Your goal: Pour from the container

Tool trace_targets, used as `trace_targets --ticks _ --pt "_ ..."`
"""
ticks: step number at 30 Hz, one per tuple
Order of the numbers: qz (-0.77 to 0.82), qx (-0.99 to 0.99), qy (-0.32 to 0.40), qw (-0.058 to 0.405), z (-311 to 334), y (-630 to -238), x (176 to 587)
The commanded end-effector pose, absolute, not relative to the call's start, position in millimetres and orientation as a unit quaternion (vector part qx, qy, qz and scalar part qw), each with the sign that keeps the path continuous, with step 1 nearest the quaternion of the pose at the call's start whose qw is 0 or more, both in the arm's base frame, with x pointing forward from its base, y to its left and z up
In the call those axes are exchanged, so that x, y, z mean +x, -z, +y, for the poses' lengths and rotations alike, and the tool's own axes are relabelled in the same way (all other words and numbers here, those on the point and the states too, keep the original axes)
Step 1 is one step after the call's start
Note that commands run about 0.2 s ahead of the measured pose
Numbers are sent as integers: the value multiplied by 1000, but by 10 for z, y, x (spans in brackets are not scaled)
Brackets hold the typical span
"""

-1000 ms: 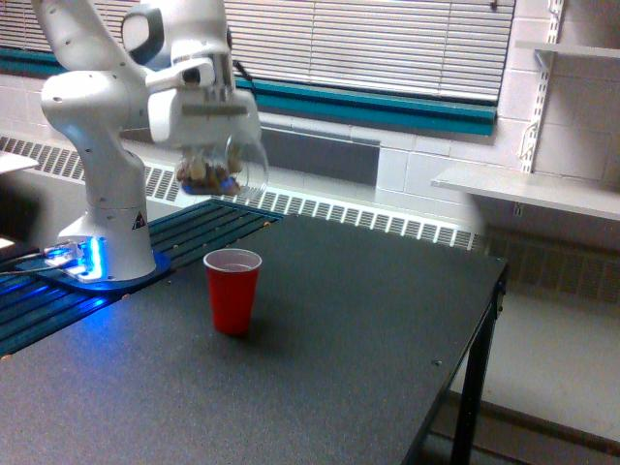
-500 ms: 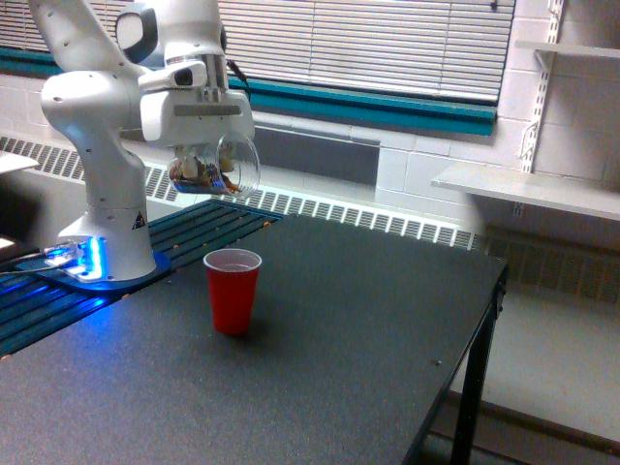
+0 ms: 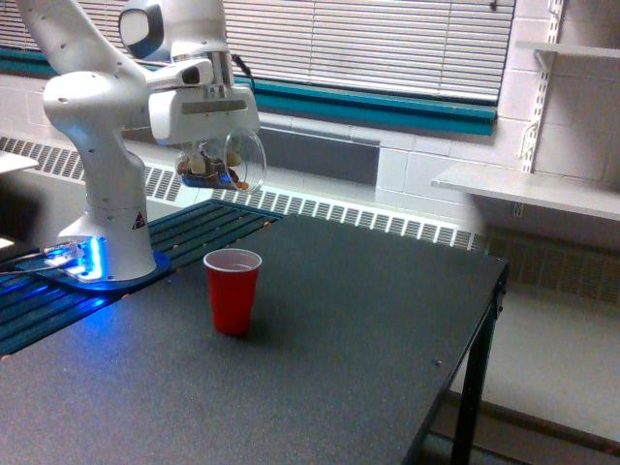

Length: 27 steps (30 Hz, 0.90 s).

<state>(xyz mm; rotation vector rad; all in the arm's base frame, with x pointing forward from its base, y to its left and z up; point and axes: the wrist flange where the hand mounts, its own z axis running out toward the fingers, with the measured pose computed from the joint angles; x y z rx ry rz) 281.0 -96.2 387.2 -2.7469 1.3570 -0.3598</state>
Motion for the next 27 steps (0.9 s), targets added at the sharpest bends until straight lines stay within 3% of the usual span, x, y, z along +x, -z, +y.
trace_targets --ticks 1,27 --pt "454 -886 91 35 -850 -3717 2759" --pt "513 -855 47 57 -797 -3669 2617"
